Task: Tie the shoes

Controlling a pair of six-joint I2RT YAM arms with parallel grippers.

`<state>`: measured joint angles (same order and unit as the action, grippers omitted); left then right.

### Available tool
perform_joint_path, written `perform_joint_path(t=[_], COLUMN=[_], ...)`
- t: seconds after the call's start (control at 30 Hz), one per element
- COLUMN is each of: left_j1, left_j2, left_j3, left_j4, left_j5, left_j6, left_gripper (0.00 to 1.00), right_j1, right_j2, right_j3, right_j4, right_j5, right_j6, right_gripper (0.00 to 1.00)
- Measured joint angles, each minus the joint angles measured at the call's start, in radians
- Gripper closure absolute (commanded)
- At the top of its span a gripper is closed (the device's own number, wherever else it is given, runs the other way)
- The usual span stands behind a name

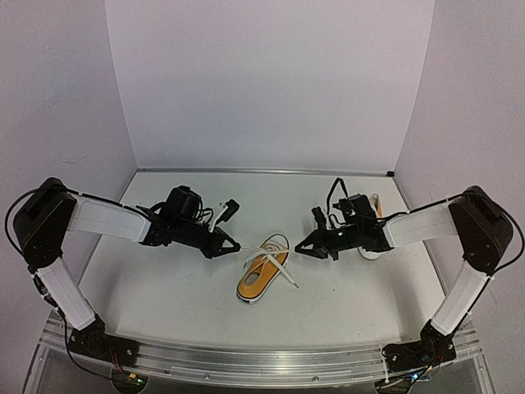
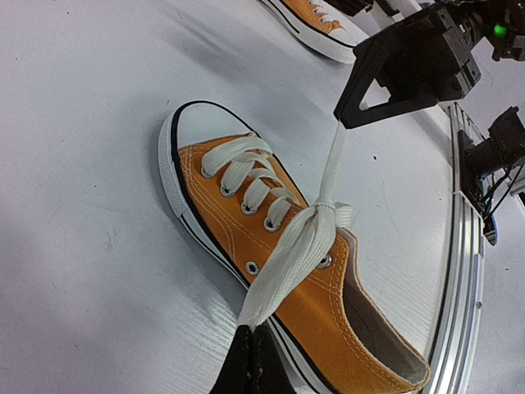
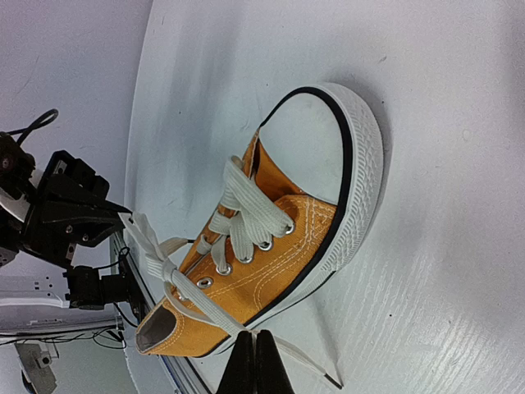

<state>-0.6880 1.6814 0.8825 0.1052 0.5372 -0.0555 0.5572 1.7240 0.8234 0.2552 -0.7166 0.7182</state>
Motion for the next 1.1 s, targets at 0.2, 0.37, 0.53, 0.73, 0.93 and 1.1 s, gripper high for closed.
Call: perform_joint_path(t=[0.2,0.37,0.53,0.73,0.93,1.1], left_j1=[-0.011,-0.039,-0.059,-0.056,-0.037,-0.034], left_j2=[-0.017,-0.019,-0.032,-0.032,-0.009,0.002], left_j3=[-0.023,-0.024,-0.030,-0.034,-0.041,-0.049], left_j4=[0.034,0.062,0.088,0.087,0.094,0.103], left_j5=[0.022,0.042,0.065,0.037,0.004,-0.018], left_j6=[-0.024,-0.025,-0.025,-0.041,-0.079,-0.098], left_gripper=[1.00,1.00,1.00,1.00,1.00,1.00], right_j1=[-0.006,-0.012,-0.018,-0.020,-0.020,-0.020], right_j2=[0.001,0.001,0.002,0.001,-0.018,-0.025], right_j3=[0.111,0.207,0.207,0.097,0.019,0.004], right_j4=[-0.114,-0.201,-0.235,-0.238,-0.211,-0.179], right_j5=[0.002,0.015,0.021,0.036,0.041,0.044], right_j6=[-0.049,-0.099,-0.124,-0.128,-0.127,-0.124], right_gripper=[1.00,1.00,1.00,1.00,1.00,1.00])
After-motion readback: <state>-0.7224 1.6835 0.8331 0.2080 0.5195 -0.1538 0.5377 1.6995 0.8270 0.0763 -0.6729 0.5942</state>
